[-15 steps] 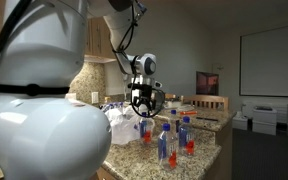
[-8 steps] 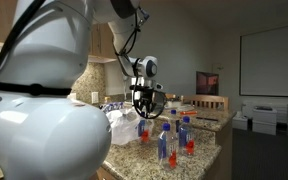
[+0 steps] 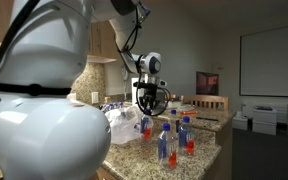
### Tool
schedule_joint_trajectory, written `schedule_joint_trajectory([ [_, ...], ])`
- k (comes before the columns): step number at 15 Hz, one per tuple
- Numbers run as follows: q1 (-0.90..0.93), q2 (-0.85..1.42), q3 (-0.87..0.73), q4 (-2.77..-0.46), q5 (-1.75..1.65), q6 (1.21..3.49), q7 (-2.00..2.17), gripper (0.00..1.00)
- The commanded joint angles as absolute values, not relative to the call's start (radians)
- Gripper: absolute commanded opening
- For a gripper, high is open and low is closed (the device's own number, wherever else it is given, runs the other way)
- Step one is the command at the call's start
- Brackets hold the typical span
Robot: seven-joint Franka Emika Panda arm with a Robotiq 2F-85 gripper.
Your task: Put the water bottles on the counter in the plastic bag
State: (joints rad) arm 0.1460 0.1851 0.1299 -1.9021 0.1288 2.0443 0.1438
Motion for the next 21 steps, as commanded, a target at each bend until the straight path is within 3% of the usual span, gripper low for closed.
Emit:
schedule_joint_trajectory([
  [1,0.104,0.088,0.108,-1.950,0.187,2.057,0.089,0.10],
  [7,0.054,0.075,0.087,-1.908,0.473,2.067,-0.210,0.10],
  [16,0.048,0.476,0.189,-1.797,0.875,1.997,-0.617,0.10],
  [21,0.081,0.589,0.251,-1.680,0.897,1.791,-0.678,0.10],
])
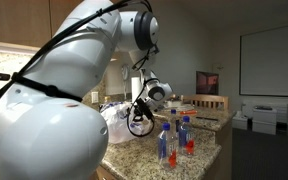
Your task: Put the water bottles on the counter in the plastic bag
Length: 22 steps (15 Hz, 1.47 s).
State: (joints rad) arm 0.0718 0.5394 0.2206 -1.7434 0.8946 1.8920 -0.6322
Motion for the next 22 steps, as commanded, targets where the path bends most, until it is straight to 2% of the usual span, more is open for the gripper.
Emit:
schedule_joint_trajectory([
  [1,0.090,0.596,0.257,-1.667,0.887,1.761,-0.679,0.10],
  [2,0.100,0.592,0.257,-1.664,0.882,1.745,-0.671,0.10],
  [4,0.126,0.572,0.248,-1.671,0.866,1.743,-0.648,0.61],
  [6,0.147,0.534,0.233,-1.689,0.841,1.783,-0.634,0.65],
  [11,0.168,0.408,0.217,-1.741,0.742,1.884,-0.621,0.95],
  [13,0.165,0.373,0.212,-1.753,0.704,1.924,-0.591,1.00],
  [22,0.126,0.278,0.175,-1.909,0.670,2.048,-0.455,1.00],
])
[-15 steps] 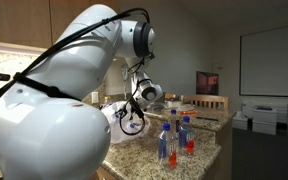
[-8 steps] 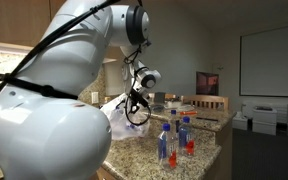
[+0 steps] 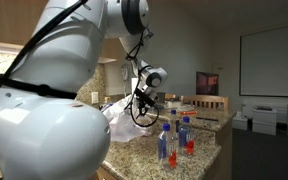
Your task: Put the water bottles on the counter in the plastic bag
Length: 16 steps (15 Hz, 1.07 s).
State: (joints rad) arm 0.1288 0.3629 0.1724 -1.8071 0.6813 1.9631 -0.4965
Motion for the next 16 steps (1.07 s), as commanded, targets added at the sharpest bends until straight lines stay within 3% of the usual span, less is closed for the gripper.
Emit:
schedule_joint_trajectory([
  [1,0.147,0.253,0.173,-1.937,0.635,2.103,-0.426,1.00],
  [8,0.175,0.134,0.165,-2.112,0.479,2.427,-0.158,1.00],
  [16,0.126,0.203,0.128,-2.168,0.488,2.589,0.050,1.00],
])
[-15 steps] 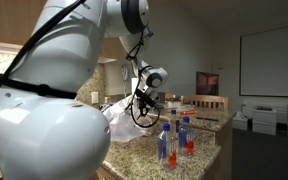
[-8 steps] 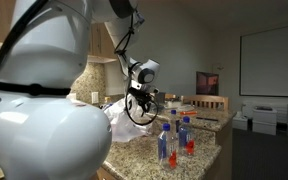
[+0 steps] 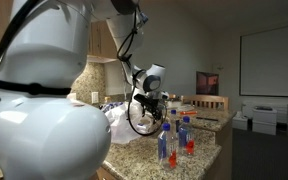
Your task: Put the water bottles on the counter in the plastic bag
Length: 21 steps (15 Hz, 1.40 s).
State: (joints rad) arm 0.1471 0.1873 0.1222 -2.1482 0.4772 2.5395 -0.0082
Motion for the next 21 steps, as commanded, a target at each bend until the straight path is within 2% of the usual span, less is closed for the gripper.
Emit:
schedule_joint_trajectory([
  [1,0.118,0.214,0.133,-2.165,0.507,2.592,0.047,1.00],
  [4,0.095,0.260,0.158,-2.140,0.586,2.571,0.011,1.00],
  [13,0.133,0.331,0.096,-2.120,0.463,2.581,0.300,1.00],
  [21,0.189,0.460,0.082,-1.956,0.309,2.500,0.440,1.00],
])
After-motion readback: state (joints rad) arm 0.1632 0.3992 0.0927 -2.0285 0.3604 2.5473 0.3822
